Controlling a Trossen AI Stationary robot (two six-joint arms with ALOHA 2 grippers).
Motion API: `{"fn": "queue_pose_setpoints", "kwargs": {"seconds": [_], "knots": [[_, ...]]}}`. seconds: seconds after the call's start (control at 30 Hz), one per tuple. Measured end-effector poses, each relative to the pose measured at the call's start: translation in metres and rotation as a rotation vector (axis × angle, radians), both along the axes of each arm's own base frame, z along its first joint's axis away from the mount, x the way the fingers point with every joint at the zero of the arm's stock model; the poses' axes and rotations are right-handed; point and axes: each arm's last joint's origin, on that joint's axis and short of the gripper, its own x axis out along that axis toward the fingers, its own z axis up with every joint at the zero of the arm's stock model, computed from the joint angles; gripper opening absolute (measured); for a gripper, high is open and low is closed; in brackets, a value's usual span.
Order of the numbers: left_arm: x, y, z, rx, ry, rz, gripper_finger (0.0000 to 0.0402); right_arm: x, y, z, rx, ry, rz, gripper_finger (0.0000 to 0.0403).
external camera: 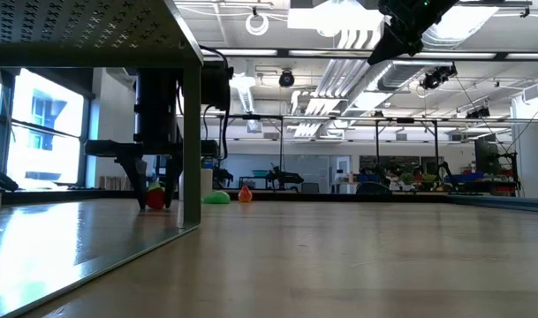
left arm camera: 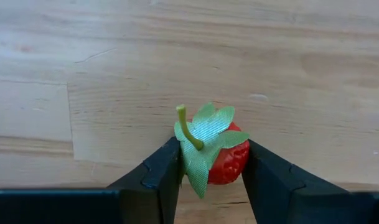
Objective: Pick & Place Fruit
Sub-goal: Put the strawberry into the red strainer bowl on the shelf
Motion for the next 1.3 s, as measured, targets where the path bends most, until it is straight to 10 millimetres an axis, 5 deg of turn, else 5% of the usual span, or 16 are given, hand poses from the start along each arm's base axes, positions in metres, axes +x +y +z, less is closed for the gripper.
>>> {"fn": "queue_pose_setpoints", "kwargs": {"seconds": [0.33, 0.63, 0.97, 1.3], "knots": [[0.002, 0.000, 0.003, 0.009, -0.026, -0.022, 0.0141, 0.000, 0.000, 0.000, 0.000, 0.000, 0.000, 0.0003], [0.016, 0.004, 0.030, 0.069, -0.092, -0.093, 0.0141, 0.000, 0.000, 0.000, 0.001, -0.001, 0.001, 0.0003], [0.034, 0.010, 0.090, 0.179, -0.122, -0.211, 0.0141, 0.000, 0.000, 0.000, -0.001, -0.003, 0.002, 0.0003], [0.037, 0.008, 0.184, 0.259, -0.171, -0.402, 0.0141, 0.001, -0.001, 0.002, -0.030, -0.004, 0.015, 0.0003]]}}
